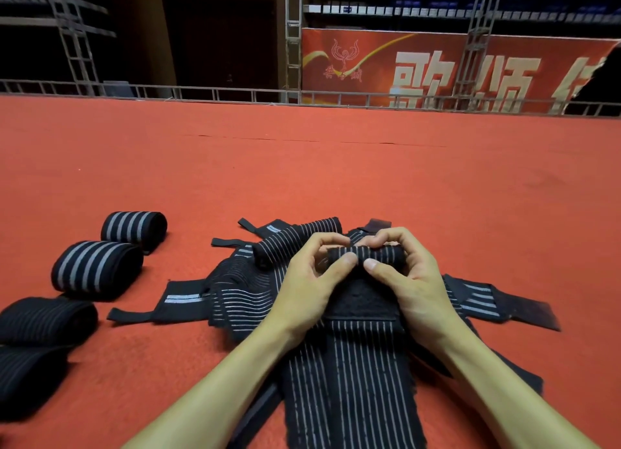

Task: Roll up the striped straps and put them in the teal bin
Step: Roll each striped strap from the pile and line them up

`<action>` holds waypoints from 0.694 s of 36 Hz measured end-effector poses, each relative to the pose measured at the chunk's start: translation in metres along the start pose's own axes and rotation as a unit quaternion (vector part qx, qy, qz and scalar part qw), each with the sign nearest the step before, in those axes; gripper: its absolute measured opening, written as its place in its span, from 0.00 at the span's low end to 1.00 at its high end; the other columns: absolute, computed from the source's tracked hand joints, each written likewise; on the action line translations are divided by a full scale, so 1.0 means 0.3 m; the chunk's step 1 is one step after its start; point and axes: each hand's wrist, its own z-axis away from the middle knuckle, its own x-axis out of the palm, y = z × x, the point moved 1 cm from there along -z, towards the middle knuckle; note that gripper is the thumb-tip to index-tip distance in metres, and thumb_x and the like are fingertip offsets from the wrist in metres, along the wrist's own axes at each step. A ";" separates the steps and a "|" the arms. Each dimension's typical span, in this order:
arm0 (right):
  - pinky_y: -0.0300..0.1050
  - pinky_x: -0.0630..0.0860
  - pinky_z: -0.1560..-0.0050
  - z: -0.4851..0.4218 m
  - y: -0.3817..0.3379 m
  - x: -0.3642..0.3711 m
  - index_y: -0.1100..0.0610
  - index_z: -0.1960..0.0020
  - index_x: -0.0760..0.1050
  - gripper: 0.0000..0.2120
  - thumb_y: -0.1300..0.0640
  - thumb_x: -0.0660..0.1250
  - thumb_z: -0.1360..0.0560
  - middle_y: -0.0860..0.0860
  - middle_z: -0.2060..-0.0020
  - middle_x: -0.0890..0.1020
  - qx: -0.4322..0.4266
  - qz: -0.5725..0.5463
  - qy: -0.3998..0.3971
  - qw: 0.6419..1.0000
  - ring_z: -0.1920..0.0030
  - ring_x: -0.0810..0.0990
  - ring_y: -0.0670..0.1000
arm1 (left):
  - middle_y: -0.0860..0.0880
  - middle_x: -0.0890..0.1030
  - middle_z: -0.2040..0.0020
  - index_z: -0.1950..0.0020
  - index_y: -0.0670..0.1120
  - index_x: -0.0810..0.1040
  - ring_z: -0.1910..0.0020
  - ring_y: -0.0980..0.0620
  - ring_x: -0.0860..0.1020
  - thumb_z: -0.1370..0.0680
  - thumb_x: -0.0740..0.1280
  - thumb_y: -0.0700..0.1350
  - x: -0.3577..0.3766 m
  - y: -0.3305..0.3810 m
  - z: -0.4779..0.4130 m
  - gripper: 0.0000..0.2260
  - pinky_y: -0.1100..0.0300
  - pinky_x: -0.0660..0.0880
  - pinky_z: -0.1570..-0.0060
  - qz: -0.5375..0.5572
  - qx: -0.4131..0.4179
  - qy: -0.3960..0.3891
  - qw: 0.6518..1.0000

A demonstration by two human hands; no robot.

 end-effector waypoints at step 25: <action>0.60 0.78 0.44 0.004 0.011 -0.006 0.45 0.47 0.76 0.11 0.53 0.71 0.28 0.54 0.49 0.81 0.032 0.036 0.000 0.999 0.48 0.80 0.55 | 0.52 0.81 0.45 0.37 0.50 0.73 0.46 0.56 0.79 0.26 0.70 0.41 0.004 0.006 0.008 0.18 0.58 0.77 0.46 0.019 0.001 -0.013 1.000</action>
